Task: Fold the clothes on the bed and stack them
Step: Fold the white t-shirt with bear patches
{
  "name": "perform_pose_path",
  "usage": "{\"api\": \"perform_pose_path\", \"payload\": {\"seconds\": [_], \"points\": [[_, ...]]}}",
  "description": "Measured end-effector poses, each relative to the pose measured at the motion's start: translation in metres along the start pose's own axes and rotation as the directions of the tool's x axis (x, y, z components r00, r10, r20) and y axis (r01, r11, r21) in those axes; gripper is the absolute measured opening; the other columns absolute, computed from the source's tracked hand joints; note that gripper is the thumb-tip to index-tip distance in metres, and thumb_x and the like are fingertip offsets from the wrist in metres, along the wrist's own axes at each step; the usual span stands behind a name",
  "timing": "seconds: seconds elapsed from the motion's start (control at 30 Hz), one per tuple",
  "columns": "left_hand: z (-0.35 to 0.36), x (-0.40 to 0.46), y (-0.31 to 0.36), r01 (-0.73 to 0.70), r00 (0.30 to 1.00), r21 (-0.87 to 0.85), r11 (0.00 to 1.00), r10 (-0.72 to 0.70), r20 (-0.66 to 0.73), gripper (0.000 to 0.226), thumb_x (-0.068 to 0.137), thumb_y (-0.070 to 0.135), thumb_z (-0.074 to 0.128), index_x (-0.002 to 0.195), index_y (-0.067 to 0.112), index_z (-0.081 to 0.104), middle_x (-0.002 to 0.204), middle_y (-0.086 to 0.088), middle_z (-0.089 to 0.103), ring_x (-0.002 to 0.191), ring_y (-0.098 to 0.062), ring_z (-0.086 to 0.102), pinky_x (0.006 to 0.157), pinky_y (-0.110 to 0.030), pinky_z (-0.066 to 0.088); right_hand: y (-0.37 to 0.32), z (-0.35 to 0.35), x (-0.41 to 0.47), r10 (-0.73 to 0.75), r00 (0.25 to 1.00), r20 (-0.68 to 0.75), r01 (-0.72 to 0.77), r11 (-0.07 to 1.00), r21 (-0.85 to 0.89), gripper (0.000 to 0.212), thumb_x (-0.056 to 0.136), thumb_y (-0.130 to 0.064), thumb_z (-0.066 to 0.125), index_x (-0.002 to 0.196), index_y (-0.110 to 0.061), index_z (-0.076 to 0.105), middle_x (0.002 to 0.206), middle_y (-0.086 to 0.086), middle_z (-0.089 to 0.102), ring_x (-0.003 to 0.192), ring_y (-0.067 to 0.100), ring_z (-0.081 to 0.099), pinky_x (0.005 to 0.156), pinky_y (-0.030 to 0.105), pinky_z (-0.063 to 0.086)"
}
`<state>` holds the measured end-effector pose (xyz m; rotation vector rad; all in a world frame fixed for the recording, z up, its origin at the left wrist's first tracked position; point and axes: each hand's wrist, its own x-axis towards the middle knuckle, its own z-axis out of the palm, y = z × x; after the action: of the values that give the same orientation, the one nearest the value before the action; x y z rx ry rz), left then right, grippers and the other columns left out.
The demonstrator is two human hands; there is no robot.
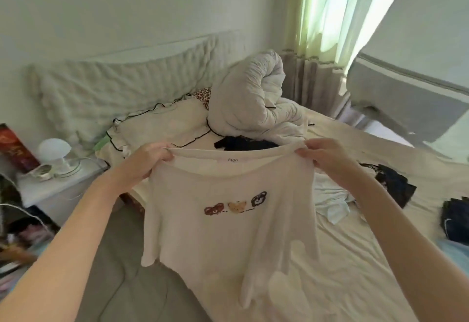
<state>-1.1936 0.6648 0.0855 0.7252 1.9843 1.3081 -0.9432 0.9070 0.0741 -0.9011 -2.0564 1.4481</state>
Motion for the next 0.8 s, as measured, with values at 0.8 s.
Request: {"api": "perform_pose_path", "payload": {"seconds": [0.8], "points": [[-0.071,-0.004,-0.03,-0.08,0.749,0.678,0.731,0.493,-0.443,0.02,0.089,0.012,0.061,0.102,0.001,0.071,0.099,-0.021,0.057,0.091,-0.034,0.054,0.072,-0.027,0.029,-0.057,0.076,0.019,-0.203,0.973,0.106,0.228,0.896,-0.382,0.039,0.087,-0.012,0.064,0.052,-0.016,0.047,0.052,-0.006,0.037,0.048,0.006,0.032,0.044,0.014,0.029]]}}
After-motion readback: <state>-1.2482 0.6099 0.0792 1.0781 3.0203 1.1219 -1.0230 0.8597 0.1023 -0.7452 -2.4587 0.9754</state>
